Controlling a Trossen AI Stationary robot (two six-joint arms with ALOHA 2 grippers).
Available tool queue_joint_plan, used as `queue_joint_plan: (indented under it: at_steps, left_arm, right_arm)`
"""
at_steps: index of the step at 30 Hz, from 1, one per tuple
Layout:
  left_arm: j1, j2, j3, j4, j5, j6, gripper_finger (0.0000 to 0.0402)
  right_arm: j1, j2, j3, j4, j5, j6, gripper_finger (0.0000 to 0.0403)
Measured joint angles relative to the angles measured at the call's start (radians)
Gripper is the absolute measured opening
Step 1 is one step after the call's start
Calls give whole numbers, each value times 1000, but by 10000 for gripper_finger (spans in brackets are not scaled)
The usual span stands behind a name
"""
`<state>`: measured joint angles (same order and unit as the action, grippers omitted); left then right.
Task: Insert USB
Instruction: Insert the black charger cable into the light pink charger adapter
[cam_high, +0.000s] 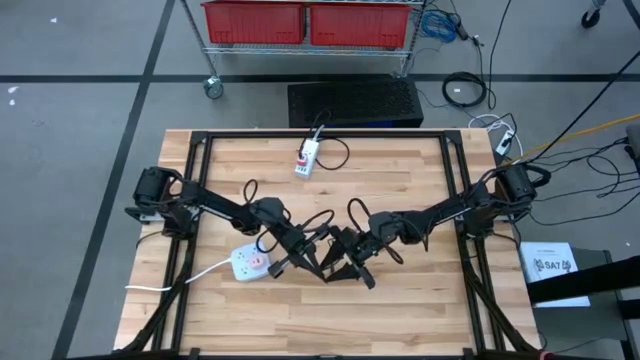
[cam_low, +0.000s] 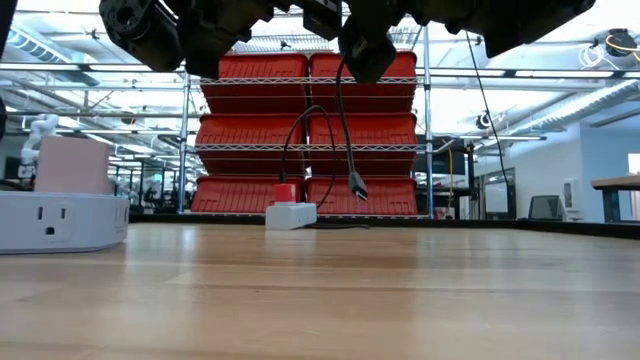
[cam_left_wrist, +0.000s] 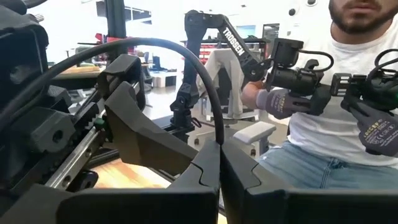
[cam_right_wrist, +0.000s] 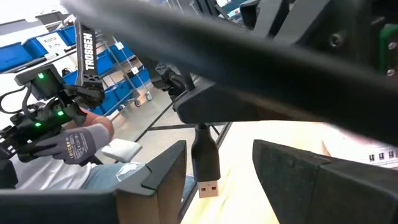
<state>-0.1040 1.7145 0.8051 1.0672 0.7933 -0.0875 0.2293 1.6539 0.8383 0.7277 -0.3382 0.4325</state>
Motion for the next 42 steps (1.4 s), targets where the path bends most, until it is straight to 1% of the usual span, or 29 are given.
queue_joint_plan:
  at_steps: [5, 13, 16, 19, 24, 29, 32, 36, 42]
  left_arm:
    - [0, 0, 0, 0, 0, -1, 0]
    - [1, 0, 0, -3, -3, -16, 0]
    - [5, 0, 0, -3, -4, -38, 0]
    - [6, 0, 0, 2, 7, -54, 0]
    - [6, 0, 0, 5, 11, -62, 0]
    - [6, 0, 0, 15, 36, -62, 0]
    - [6, 0, 0, 13, 39, -62, 0]
    - [8, 0, 0, 8, 53, -62, 0]
    - [22, 0, 0, 25, 52, -62, 0]
  right_arm:
    - [0, 0, 0, 0, 5, 1, 171]
    - [0, -1, 0, -1, 18, 15, 111]
    - [0, -1, 0, -5, 13, 40, 107]
    - [-1, -1, 0, -4, -4, 53, 121]
    - [-1, -1, 0, 0, -4, 50, 165]
    - [12, -1, 0, 2, 11, -52, 198]
    - [17, -1, 1, 0, 34, -69, 202]
    - [20, -1, 3, -7, 20, -20, 200]
    - [55, -1, 3, -71, 20, -17, 205]
